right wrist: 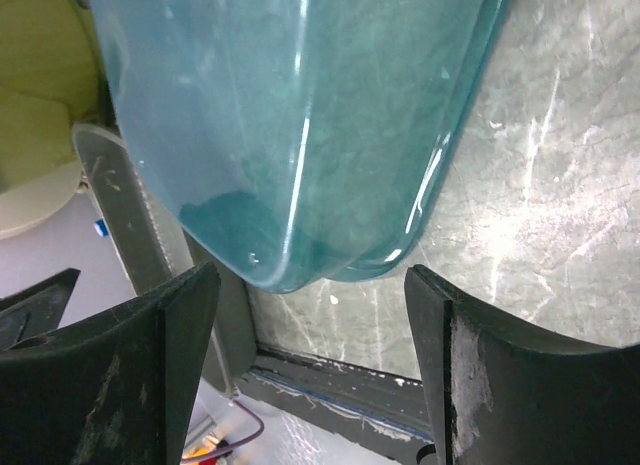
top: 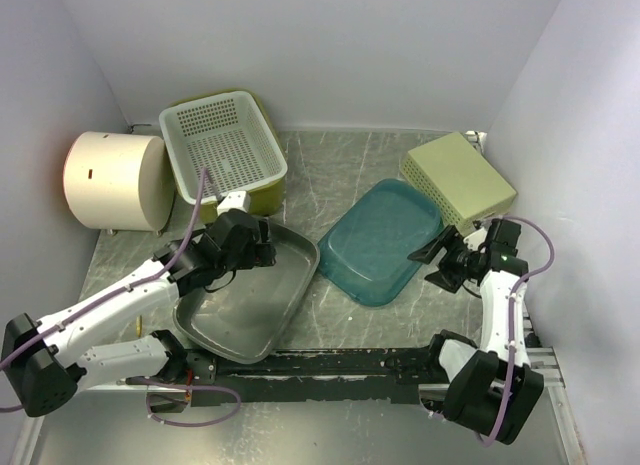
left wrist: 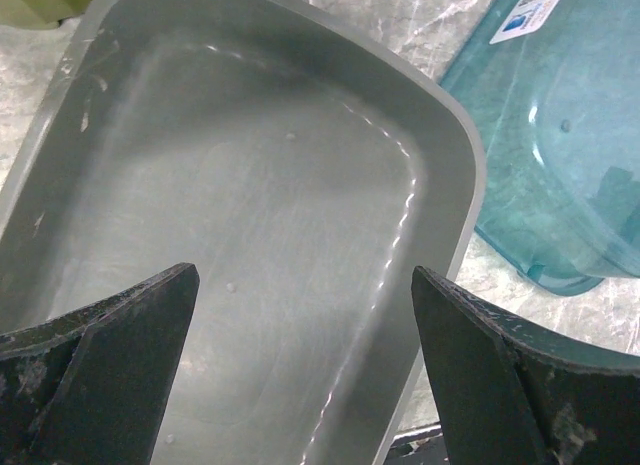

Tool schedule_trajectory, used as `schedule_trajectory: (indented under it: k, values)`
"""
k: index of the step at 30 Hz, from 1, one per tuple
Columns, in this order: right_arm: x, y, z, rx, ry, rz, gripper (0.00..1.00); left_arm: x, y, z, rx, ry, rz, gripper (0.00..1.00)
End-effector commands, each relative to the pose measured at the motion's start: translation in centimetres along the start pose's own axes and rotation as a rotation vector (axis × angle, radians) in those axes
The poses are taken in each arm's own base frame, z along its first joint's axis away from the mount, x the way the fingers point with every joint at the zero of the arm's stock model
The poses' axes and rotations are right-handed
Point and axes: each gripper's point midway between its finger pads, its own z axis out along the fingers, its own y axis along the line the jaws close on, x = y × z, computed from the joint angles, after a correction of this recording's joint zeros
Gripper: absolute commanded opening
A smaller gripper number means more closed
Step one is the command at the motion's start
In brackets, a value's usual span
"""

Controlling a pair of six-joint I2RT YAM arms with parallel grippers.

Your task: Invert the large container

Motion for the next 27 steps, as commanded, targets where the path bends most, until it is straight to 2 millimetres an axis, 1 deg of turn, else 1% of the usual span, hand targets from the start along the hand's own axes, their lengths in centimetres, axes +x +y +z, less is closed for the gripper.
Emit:
schedule_trajectory:
  k: [1,3,5,7,8,10,14,15,16,17,18,19,20,21,23,25,27]
  values:
    - [-0.5,-0.8,1.3,-0.015,-0.019,-0.001,0.76,-1.2,-2.2,0.1,0.092,-0.021,0.011,1.0]
    - [-1.7,-0.6,2.0,-0.029,-0.031,-0.005,0.77,-1.0,-2.9,0.3,0.121,-0.007,0.026,1.0]
    - [-3.7,-0.2,2.5,-0.038,-0.068,-0.031,0.78,-0.9,-3.4,0.5,0.143,0.006,0.041,1.0]
    - [-5.8,0.6,3.2,-0.039,-0.112,-0.069,0.81,-0.6,-3.6,0.7,0.149,0.017,0.052,1.0]
    - [-6.6,1.3,3.7,-0.042,-0.124,-0.087,0.82,-0.5,-3.6,0.7,0.151,0.021,0.053,0.99]
    - [-7.5,3.3,5.8,-0.033,-0.138,-0.138,0.83,-0.3,-3.8,0.9,0.161,0.027,0.055,1.0]
    - [-6.5,8.8,11.1,-0.021,-0.09,-0.288,0.85,-0.2,-4.1,0.9,0.167,0.032,0.064,0.99]
    - [-6.2,10.3,12.3,-0.049,-0.067,-0.313,0.85,-0.3,-4.1,0.7,0.166,0.029,0.064,1.0]
    - [-6.4,12.0,13.1,-0.087,-0.058,-0.337,0.85,-0.4,-4.1,0.6,0.165,0.026,0.062,1.0]
    - [-6.5,12.9,14.0,-0.098,-0.046,-0.356,0.85,-0.4,-4.1,0.5,0.169,0.021,0.059,1.0]
    - [-7.1,13.8,14.4,-0.099,-0.047,-0.381,0.85,-0.4,-4.1,0.4,0.173,0.02,0.06,1.0]
    - [-7.7,13.8,14.8,-0.065,-0.052,-0.389,0.85,-0.3,-4.1,0.3,0.174,0.021,0.059,1.0]
    - [-8.5,13.8,14.8,-0.032,-0.068,-0.4,0.85,-0.4,-4.0,0.1,0.173,0.021,0.058,1.0]
    - [-9.1,14.0,14.3,-0.012,-0.089,-0.415,0.85,-0.4,-3.9,0.0,0.17,0.021,0.058,1.0]
    - [-10.0,14.5,12.8,0.01,-0.137,-0.447,0.85,-0.4,-3.7,-0.2,0.167,0.018,0.059,1.0]
    - [-9.8,15.0,11.2,-0.002,-0.159,-0.46,0.85,-0.4,-3.6,-0.3,0.169,0.01,0.06,0.99]
    - [-9.1,14.6,10.2,0.002,-0.163,-0.456,0.85,-0.5,-3.8,-0.2,0.183,0.0,0.062,0.99]
